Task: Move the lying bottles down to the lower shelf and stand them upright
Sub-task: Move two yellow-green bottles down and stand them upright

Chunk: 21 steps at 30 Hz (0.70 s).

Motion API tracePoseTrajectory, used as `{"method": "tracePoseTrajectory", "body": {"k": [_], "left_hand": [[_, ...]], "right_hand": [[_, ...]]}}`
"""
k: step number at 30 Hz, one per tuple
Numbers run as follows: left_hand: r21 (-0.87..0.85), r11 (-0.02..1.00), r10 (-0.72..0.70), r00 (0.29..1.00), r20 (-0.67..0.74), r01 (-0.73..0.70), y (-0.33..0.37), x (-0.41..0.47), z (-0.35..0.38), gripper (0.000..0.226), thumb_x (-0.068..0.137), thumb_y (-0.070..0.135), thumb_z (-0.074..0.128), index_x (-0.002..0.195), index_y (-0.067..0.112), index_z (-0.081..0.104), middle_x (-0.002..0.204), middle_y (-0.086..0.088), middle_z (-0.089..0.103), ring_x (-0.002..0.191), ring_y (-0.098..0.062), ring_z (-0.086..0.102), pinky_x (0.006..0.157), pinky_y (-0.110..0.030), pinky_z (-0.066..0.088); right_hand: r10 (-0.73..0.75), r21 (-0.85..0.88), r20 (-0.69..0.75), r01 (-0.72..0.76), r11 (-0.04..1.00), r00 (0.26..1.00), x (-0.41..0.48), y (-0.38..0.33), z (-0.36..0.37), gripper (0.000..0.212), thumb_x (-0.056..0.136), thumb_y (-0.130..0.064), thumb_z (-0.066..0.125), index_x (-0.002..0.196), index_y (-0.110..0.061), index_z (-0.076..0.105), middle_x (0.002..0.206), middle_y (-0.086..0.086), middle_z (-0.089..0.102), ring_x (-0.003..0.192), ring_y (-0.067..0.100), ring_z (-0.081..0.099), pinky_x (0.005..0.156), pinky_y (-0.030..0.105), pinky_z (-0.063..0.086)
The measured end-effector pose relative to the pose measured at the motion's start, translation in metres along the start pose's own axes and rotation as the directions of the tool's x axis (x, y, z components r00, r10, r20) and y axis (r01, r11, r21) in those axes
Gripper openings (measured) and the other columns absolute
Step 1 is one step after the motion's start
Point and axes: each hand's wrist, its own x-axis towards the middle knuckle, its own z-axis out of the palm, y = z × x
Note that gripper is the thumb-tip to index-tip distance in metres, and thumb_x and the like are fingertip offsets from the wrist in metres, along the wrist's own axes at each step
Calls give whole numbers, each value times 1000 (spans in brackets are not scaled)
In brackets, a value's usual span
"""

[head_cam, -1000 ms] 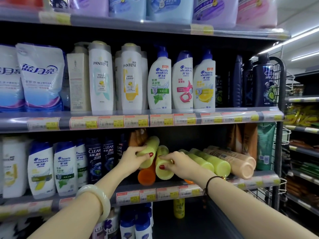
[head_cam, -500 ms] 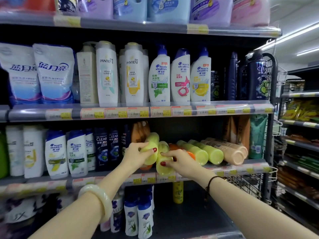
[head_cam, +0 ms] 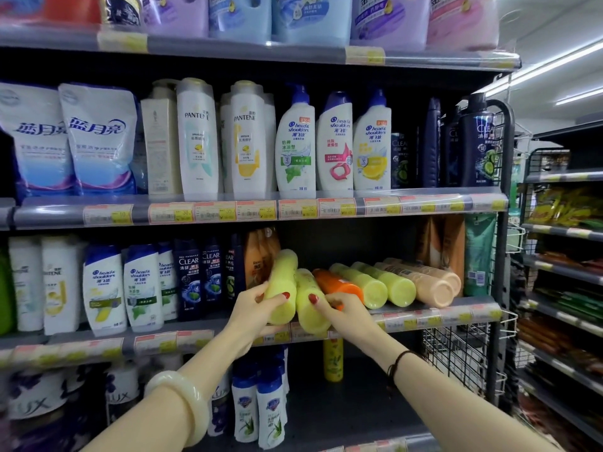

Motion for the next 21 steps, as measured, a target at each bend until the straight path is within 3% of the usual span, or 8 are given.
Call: {"method": "tracePoseTrajectory", "body": {"k": [2,4,7,8,11,17,21], "left_hand": [[-43,998,-44,999,10,45,-4,1,0,57,86,9,63,139,13,43,109,-8,61,98,-26,63,81,-48,58],[-67,994,-88,996,13,88,-6,4,0,50,85,9,63,133,11,48,116,-15,60,101,-30,62,81,-49,57],[-72,986,-150,988,25,151,-5,6,-1,41,83,9,63,122,7,53,114,-20,60,98,-32,62,79,-51,58],[-71,982,-170,985,37,172,-5,7,-2,41,81,9,64,120,7,51,114,-21,59,98,-34,63,79,-53,58],[-47,977,-207,977,57,209,-7,8,-5,47,80,16,68,122,12,46,117,-19,58,100,-38,64,77,-57,58],[-33,970,-240,970,38,242,-26,4,-6,48,83,13,68,122,9,41,109,-14,57,100,-33,60,85,-60,52],[-45,960,-275,961,39,277,-27,4,-11,43,82,5,66,121,3,49,115,-22,60,103,-38,60,87,-63,49]], "right_hand": [[61,79,-75,-55,995,995,-1,-3,2,48,90,-45,52,58,-9,56,58,0,48,57,10,49,55,20,40],[103,119,-127,-88,989,987,0,-6,3,48,89,-45,54,53,-15,45,55,-1,42,55,11,45,53,24,41],[209,201,-77,-190,961,975,6,-5,4,33,81,-39,67,82,-7,62,85,5,63,82,18,62,78,37,57],[246,229,-48,-229,946,968,5,-5,5,38,77,-38,71,95,-6,62,97,8,65,91,22,63,85,42,56],[333,310,46,-330,892,942,1,4,11,67,66,-33,79,120,-4,53,114,12,63,103,28,62,88,46,56],[345,391,144,-374,841,927,-14,20,18,56,72,-2,74,122,0,46,116,19,61,107,32,61,90,47,54],[338,515,136,-358,779,931,-14,19,21,41,86,-13,66,116,-4,41,120,17,56,109,31,59,83,45,53]]}}
